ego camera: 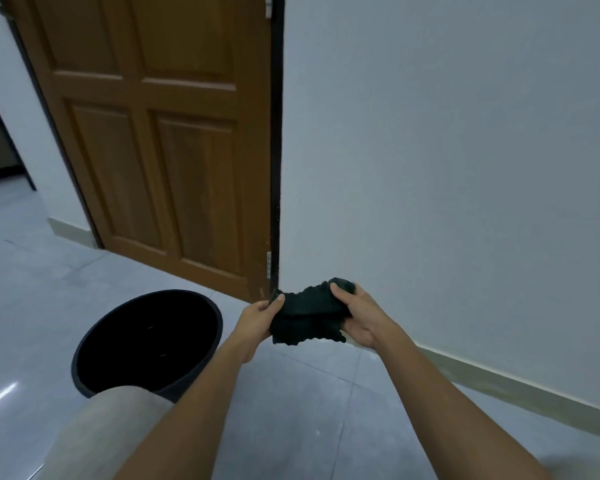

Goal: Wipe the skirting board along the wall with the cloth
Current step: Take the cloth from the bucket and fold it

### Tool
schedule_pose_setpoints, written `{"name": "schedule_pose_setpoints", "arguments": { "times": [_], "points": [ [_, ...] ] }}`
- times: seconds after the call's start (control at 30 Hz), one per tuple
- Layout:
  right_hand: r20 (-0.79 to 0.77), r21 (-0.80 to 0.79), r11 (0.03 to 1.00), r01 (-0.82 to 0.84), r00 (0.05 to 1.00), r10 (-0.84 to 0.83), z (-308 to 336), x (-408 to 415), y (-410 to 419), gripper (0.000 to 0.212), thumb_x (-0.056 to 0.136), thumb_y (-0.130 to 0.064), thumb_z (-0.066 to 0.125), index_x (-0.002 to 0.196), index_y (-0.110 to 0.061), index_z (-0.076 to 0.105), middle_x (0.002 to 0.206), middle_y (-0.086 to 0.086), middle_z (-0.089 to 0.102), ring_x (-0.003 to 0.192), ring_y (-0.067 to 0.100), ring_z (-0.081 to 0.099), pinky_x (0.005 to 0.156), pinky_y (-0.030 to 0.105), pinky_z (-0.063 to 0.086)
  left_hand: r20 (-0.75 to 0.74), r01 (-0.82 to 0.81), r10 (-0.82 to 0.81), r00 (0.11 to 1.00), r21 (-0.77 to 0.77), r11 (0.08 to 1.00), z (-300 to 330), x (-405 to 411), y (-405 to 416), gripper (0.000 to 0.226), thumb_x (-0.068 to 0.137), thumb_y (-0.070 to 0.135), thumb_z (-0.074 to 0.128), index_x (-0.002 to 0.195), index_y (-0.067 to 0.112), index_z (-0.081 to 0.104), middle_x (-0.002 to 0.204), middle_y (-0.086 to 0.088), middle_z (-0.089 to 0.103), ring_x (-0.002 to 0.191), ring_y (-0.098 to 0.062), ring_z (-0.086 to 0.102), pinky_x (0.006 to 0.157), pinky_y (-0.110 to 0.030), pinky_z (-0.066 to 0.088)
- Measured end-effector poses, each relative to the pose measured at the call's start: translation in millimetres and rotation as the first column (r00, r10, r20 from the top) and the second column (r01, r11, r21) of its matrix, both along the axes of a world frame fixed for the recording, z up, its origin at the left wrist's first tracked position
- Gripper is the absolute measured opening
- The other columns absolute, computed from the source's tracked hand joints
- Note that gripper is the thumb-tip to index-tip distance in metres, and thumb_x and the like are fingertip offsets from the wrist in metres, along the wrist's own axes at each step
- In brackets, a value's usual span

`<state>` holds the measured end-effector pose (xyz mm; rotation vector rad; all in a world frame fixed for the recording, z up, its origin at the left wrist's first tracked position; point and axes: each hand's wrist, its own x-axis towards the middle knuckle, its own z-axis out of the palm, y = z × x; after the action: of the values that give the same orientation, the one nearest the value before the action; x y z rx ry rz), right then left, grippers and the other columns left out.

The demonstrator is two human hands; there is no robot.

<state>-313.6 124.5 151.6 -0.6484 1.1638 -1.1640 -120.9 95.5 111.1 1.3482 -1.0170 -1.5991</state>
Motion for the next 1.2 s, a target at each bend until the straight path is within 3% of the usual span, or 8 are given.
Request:
{"name": "schedule_pose_setpoints", "arguments": {
  "times": [0.13,0.3,0.47,0.6,0.77,0.9,1.03,1.2],
  "points": [
    [-0.233,0.0,0.999,0.034,0.972,-0.033,3.6,-26.7,19.9,0.031,0.087,-0.006,0.065,0.117,-0.008,0.056,0.117,0.012,0.064,0.103,0.026,0.063,0.083,0.04,0.056,0.181,0.129,-0.159,0.971,0.164,0.978,-4.4,-24.5,10.0,0.045,0.087,0.043,0.063,0.119,0.01,0.058,0.124,-0.007,0.061,0.101,-0.02,0.058,0.092,-0.037,0.044],
    [-0.313,0.075,0.986,0.15,0.942,-0.12,-7.6,-49.5,35.5,0.03,0.085,-0.004,0.065,0.114,-0.008,0.058,0.11,0.014,0.066,0.098,0.03,0.065,0.08,0.044,0.057,-0.007,0.197,-0.212,0.977,0.395,0.897,-1.5,-49.4,10.7,0.077,0.089,0.041,0.06,0.15,0.015,0.02,0.156,-0.017,0.021,0.131,-0.05,0.035,0.096,-0.067,0.038],
    [-0.291,0.178,0.965,0.191,0.947,-0.134,-29.0,-57.8,36.9,0.031,0.084,-0.003,0.064,0.115,-0.005,0.058,0.106,0.015,0.066,0.088,0.027,0.065,0.063,0.035,0.056,-0.141,0.157,-0.125,0.982,0.239,0.958,-5.5,-72.8,1.6,0.035,0.097,0.029,0.051,0.124,0.008,0.044,0.137,-0.02,0.05,0.114,-0.045,0.055,0.094,-0.058,0.043],
    [-0.185,0.293,0.955,0.04,0.983,0.015,-41.8,-58.7,31.1,0.029,0.085,-0.002,0.055,0.113,0.0,0.058,0.107,0.019,0.066,0.083,0.032,0.064,0.059,0.035,0.056,-0.121,0.035,-0.025,0.992,0.08,0.996,-8.5,-82.3,-5.4,0.016,0.095,0.017,0.055,0.104,0.005,0.05,0.119,-0.019,0.06,0.103,-0.03,0.06,0.072,-0.036,0.055],
    [-0.156,0.374,0.897,-0.233,0.938,0.309,-65.6,-61.8,16.2,0.025,0.079,-0.009,0.057,0.104,-0.01,0.059,0.107,0.013,0.062,0.094,0.029,0.057,0.082,0.041,0.05,-0.066,0.101,-0.104,0.992,-0.038,0.994,-2.6,-83.6,-24.8,0.015,0.088,0.002,0.061,0.098,0.011,0.054,0.111,-0.018,0.06,0.1,-0.027,0.059,0.08,-0.036,0.056],
    [-0.071,0.166,0.963,-0.21,0.972,0.224,-82.0,-56.1,-6.6,0.036,0.075,-0.028,0.066,0.109,-0.016,0.064,0.113,0.007,0.063,0.111,0.026,0.052,0.101,0.044,0.038,-0.071,0.295,-0.295,0.953,-0.014,0.955,-0.2,-84.7,-43.3,0.025,0.085,-0.004,0.062,0.099,0.015,0.055,0.112,-0.02,0.06,0.1,-0.032,0.06,0.072,-0.033,0.057],
    [-0.042,0.007,0.971,-0.237,0.971,0.237,-95.9,-54.2,-29.2,0.043,0.075,-0.03,0.061,0.114,-0.014,0.063,0.1,0.007,0.067,0.089,0.022,0.056,0.074,0.03,0.044,-0.035,0.371,-0.373,0.927,-0.04,0.928,-9.0,-88.3,-68.4,0.029,0.085,-0.001,0.065,0.106,0.017,0.056,0.11,-0.015,0.062,0.099,-0.031,0.061,0.071,-0.03,0.057],
    [-0.091,0.098,0.972,-0.214,0.97,0.223,-120.1,-58.3,-60.3,0.057,0.06,-0.035,0.074,0.109,-0.007,0.064,0.091,0.012,0.072,0.082,0.024,0.066,0.069,0.033,0.052,0.224,0.431,-0.399,0.889,-0.116,0.895,-33.2,-87.1,-116.0,0.031,0.08,0.007,0.074,0.103,0.021,0.06,0.105,-0.007,0.07,0.097,-0.024,0.067,0.079,-0.029,0.057]
  ]
}}
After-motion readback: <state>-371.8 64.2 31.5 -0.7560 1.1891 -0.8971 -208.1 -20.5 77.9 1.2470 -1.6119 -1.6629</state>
